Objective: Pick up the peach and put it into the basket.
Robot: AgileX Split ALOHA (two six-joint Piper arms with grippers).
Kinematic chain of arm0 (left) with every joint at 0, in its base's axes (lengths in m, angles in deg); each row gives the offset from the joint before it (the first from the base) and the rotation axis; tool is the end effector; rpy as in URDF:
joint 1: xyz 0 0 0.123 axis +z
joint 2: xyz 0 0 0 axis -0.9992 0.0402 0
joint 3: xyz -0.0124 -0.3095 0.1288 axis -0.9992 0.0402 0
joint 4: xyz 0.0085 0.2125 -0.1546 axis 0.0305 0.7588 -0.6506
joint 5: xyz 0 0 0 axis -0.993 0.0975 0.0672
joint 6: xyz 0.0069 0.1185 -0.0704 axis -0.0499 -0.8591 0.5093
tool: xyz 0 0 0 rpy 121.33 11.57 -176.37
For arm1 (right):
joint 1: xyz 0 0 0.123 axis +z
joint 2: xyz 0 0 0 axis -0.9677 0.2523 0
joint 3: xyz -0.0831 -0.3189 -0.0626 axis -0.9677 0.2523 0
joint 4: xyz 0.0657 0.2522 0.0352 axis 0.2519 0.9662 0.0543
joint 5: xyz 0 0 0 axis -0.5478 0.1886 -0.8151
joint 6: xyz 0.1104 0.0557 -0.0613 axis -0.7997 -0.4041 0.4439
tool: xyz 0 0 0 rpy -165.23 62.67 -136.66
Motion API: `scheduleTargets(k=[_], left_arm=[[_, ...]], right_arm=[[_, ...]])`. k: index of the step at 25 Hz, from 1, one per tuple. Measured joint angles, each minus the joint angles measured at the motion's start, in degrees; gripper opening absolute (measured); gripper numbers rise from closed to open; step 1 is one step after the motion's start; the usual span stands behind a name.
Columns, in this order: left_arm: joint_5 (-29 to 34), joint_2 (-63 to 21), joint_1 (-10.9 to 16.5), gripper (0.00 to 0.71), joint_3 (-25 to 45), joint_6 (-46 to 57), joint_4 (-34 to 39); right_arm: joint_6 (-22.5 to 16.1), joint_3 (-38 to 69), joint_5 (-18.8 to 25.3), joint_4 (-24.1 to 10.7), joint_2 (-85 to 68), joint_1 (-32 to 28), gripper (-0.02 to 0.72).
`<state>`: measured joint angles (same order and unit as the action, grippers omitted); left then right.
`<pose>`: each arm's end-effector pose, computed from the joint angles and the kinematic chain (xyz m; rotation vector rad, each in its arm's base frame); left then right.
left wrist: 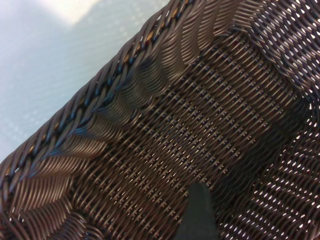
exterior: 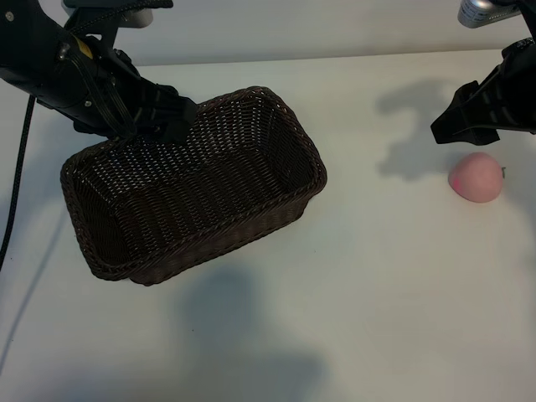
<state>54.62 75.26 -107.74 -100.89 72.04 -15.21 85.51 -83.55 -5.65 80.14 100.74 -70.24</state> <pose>0.3460 -0.1444 0.2903 0.3376 2.6060 -0.3297 0.3172 0.0740 0.3010 -0.4648 2.5531 0.4051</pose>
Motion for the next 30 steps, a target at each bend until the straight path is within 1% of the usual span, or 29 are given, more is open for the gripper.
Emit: scheduleTargets(k=[19,24,30], left_arm=[[0.00,0.00,0.00,0.592,0.00,0.00,0.00],[0.13,0.00,0.00,0.592,0.00,0.00,0.00],[2.66,0.00,0.00,0.592,0.00,0.00,0.00]], right_arm=[[-0.02,0.00,-0.05,0.00,0.00,0.00,0.595],[-0.02,0.00,-0.80,0.00,0.00,0.00,0.595],[-0.02,0.00,-1.01,0.00,0.00,0.00,0.595]])
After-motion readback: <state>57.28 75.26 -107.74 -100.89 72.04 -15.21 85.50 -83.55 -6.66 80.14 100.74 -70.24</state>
